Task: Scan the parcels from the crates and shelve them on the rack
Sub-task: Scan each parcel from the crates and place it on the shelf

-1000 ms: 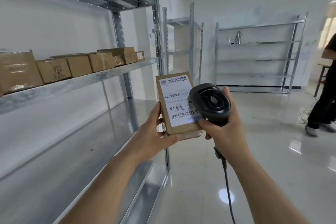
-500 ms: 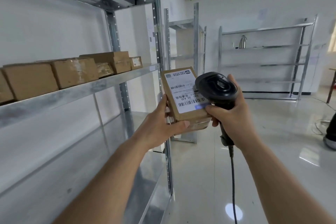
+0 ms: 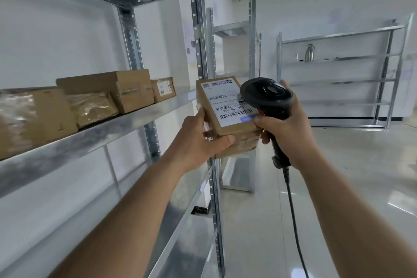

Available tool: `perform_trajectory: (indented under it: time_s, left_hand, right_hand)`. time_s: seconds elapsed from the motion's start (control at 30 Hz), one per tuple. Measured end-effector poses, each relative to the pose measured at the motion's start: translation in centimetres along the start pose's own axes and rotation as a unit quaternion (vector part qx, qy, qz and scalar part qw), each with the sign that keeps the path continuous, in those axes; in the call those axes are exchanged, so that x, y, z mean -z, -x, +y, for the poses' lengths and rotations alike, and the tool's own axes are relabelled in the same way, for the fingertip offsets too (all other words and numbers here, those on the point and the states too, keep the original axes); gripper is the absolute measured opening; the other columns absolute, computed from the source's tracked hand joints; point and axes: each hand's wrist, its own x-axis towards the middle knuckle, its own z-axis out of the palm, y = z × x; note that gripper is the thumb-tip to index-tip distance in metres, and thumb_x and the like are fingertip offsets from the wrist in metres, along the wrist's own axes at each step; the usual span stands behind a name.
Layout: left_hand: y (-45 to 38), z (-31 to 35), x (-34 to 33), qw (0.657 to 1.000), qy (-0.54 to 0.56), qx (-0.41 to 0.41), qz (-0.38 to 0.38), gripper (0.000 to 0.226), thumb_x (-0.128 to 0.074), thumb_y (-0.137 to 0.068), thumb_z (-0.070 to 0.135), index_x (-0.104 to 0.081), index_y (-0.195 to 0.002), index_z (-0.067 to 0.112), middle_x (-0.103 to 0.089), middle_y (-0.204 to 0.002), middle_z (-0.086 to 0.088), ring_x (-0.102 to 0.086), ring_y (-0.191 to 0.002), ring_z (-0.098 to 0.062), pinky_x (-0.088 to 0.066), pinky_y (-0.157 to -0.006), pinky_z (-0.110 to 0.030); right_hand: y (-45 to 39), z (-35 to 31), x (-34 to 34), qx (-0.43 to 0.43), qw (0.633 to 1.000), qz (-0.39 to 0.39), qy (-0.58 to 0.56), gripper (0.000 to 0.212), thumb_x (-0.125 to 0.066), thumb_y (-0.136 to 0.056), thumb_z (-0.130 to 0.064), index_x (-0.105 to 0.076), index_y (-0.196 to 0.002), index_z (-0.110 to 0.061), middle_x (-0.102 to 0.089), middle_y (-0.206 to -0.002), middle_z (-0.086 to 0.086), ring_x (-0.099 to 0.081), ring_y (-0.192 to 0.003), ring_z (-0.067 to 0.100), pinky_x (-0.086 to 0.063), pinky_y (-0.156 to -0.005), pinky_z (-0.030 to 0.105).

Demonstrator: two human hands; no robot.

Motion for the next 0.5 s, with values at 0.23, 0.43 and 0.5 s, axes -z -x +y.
perform_trajectory:
  time_s: [0.23, 0.43, 0.5]
  left_hand:
    - [-7.6, -1.8, 0.1, 0.998, -0.04, 0.022, 0.049, 0.072, -0.073, -0.074, 0.052, -0.044, -0.136, 0.032, -0.055, -0.131, 0.011, -0.063, -0.107, -0.009, -0.05, -0.09, -0.023]
    - [-14.2, -2.3, 0.1, 0.985, -0.074, 0.074, 0.137, 0.063, -0.069, -0.083, 0.044, -0.041, -0.137, 0.027, -0.052, -0.116, 0.021, -0.056, -0.092, 0.008, -0.037, -0.063, 0.0]
    - [-16.0, -2.3, 0.2, 0.976, -0.097, 0.099, 0.169, 0.062, -0.067, -0.084, 0.046, -0.04, -0.136, 0.026, -0.047, -0.103, 0.026, -0.047, -0.079, 0.015, -0.035, -0.059, 0.003]
  right_hand:
    - [-9.8, 3.8, -0.9, -0.007, 0.998, -0.047, -0.044, 0.075, -0.067, -0.083, 0.007, -0.035, -0.148, -0.012, -0.067, -0.103, 0.015, -0.053, -0.049, 0.019, -0.046, -0.046, 0.03]
    - [-19.1, 6.2, -2.6, -0.007, 0.989, -0.119, -0.093, 0.062, -0.067, -0.083, 0.006, -0.044, -0.139, -0.008, -0.067, -0.092, 0.009, -0.051, -0.043, 0.016, -0.045, -0.043, 0.026]
    - [-21.8, 6.9, -3.5, -0.01, 0.982, -0.152, -0.115, 0.05, -0.067, -0.084, 0.005, -0.052, -0.129, -0.01, -0.067, -0.088, 0.008, -0.049, -0.041, 0.018, -0.044, -0.042, 0.026]
